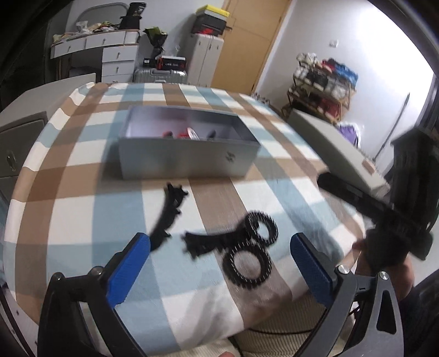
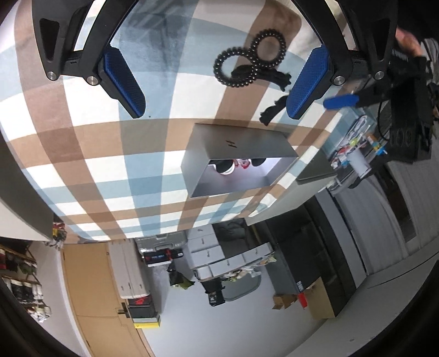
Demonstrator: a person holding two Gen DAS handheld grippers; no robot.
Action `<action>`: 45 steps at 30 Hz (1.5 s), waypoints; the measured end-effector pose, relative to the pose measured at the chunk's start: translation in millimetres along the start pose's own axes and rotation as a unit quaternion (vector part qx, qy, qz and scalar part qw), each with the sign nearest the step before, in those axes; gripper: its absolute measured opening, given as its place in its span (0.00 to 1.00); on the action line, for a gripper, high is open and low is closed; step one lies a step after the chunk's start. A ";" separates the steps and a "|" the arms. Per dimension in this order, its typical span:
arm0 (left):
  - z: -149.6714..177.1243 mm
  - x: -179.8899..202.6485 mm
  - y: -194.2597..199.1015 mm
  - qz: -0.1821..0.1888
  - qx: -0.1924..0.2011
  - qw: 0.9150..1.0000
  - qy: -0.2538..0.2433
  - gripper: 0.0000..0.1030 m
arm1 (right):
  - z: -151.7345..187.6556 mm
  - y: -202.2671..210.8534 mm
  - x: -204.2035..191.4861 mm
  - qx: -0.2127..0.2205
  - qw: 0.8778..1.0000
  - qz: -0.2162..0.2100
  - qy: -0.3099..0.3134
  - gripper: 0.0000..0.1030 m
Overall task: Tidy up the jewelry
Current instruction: 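Withdraw both tools from the box toward the black bracelets, then grasp a black coiled bead bracelet with the left tool and lift it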
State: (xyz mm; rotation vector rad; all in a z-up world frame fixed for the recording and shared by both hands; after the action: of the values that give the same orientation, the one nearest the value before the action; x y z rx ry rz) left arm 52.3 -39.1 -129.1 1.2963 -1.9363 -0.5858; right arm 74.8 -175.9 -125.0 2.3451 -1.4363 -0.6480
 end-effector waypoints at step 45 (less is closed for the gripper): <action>39.5 35.9 -37.4 -0.078 -0.090 0.986 -0.116 0.41 | 23.8 14.4 29.1 -0.024 0.996 0.070 -0.050 1.00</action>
State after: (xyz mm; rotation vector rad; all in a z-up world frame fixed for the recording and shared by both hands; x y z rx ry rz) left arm 35.6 -87.6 -169.3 1.3195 -1.9241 -1.0064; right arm 62.8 -209.0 -144.5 2.1787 -1.5936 -0.7619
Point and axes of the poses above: each gripper's, at about its wrist camera, not at the fingertips, and y roughly against the way its jaws point, x to its right, z to its underside, the point moved 8 cm from there along -y, roughly the way its jaws point, and after that the axes turned 4 degrees about y, right-handed, at the moved point
